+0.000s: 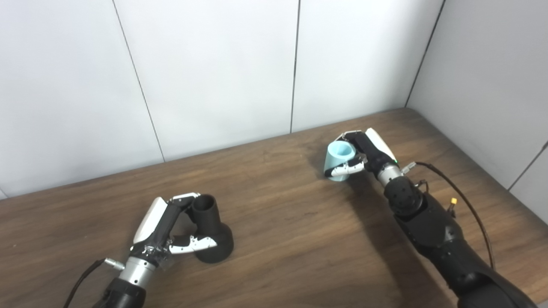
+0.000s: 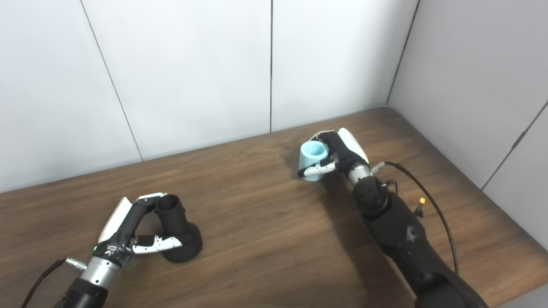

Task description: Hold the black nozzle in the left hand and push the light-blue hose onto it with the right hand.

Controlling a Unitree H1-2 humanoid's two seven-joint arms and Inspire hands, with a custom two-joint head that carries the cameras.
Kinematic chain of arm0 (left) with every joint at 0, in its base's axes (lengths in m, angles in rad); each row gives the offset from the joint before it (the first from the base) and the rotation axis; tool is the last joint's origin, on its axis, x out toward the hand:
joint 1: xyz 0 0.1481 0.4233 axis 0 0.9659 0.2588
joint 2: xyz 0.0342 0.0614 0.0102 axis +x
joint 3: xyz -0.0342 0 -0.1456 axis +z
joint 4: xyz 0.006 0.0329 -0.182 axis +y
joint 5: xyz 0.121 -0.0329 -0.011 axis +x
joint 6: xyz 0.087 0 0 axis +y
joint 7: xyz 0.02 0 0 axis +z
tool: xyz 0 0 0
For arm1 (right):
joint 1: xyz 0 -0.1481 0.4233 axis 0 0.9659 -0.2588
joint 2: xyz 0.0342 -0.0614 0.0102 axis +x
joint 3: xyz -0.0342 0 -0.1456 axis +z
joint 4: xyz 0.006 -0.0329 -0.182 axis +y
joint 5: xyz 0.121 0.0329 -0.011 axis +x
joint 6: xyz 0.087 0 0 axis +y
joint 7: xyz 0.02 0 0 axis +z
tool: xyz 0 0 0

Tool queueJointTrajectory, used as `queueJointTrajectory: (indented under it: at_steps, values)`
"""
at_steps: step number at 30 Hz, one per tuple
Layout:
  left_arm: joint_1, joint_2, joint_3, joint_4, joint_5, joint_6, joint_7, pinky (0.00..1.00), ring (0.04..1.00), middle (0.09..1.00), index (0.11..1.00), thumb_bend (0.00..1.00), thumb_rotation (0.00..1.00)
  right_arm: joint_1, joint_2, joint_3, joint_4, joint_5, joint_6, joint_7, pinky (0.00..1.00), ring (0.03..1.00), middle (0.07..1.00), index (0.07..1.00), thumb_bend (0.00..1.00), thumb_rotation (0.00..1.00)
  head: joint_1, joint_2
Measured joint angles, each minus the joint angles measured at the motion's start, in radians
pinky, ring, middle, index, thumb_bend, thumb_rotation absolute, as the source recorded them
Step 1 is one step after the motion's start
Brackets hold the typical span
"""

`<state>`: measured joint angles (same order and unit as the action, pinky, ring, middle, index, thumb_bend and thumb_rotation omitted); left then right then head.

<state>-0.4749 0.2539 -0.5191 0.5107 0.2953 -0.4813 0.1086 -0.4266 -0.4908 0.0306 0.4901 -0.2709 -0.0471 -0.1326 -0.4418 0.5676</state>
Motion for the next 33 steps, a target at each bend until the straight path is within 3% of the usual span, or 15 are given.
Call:
queueJointTrajectory:
  at_steps: [5, 10, 15, 17, 21, 24, 29, 33]
  values:
    - [0.000, -0.001, 0.002, 0.000, 0.002, 0.000, 0.001, 0.45, 0.428, 0.466, 0.523, 0.50, 0.00, 0.017, 0.043, -0.016, 0.004, -0.011, -0.075, -0.057, 0.43, 0.441, 0.490, 0.490, 0.52, 0.00, 0.024, 0.002]
    - [0.002, -0.010, 0.018, 0.000, 0.011, 0.000, -0.005, 0.45, 0.432, 0.464, 0.522, 0.50, 0.00, 0.021, 0.087, -0.052, -0.071, 0.016, -0.057, -0.046, 0.45, 0.466, 0.490, 0.481, 0.52, 0.00, 0.061, 0.008]
    - [0.005, -0.020, 0.036, 0.000, 0.039, 0.000, -0.008, 0.45, 0.434, 0.465, 0.521, 0.50, 0.00, 0.010, 0.135, -0.090, -0.294, 0.141, 0.080, 0.054, 0.41, 0.454, 0.493, 0.482, 0.52, 0.00, 0.146, 0.021]
    - [0.005, -0.027, 0.039, 0.000, 0.053, 0.000, -0.008, 0.44, 0.435, 0.464, 0.521, 0.50, 0.00, 0.006, 0.157, -0.088, -0.398, 0.176, 0.174, 0.093, 0.42, 0.457, 0.489, 0.481, 0.52, 0.00, 0.187, 0.026]
    - [0.005, -0.037, 0.047, 0.007, 0.072, 0.000, -0.008, 0.44, 0.435, 0.465, 0.518, 0.50, 0.00, -0.031, 0.204, -0.035, -0.596, 0.211, 0.356, 0.171, 0.45, 0.473, 0.486, 0.473, 0.52, 0.00, 0.226, 0.028]
    - [0.003, -0.048, 0.057, 0.013, 0.084, 0.001, -0.009, 0.44, 0.436, 0.467, 0.517, 0.50, 0.00, -0.095, 0.240, 0.009, -0.688, 0.216, 0.478, 0.217, 0.40, 0.452, 0.494, 0.479, 0.52, 0.00, 0.259, 0.029]
    - [-0.005, -0.075, 0.071, 0.017, 0.116, 0.004, -0.012, 0.44, 0.429, 0.469, 0.518, 0.50, 0.00, -0.179, 0.258, 0.087, -0.721, 0.183, 0.514, 0.288, 0.39, 0.447, 0.488, 0.485, 0.52, 0.00, 0.325, 0.035]
    - [-0.005, -0.082, 0.081, 0.022, 0.131, 0.007, -0.009, 0.43, 0.428, 0.470, 0.519, 0.50, 0.00, -0.204, 0.260, 0.090, -0.714, 0.202, 0.515, 0.346, 0.40, 0.455, 0.494, 0.476, 0.52, 0.00, 0.351, 0.040]
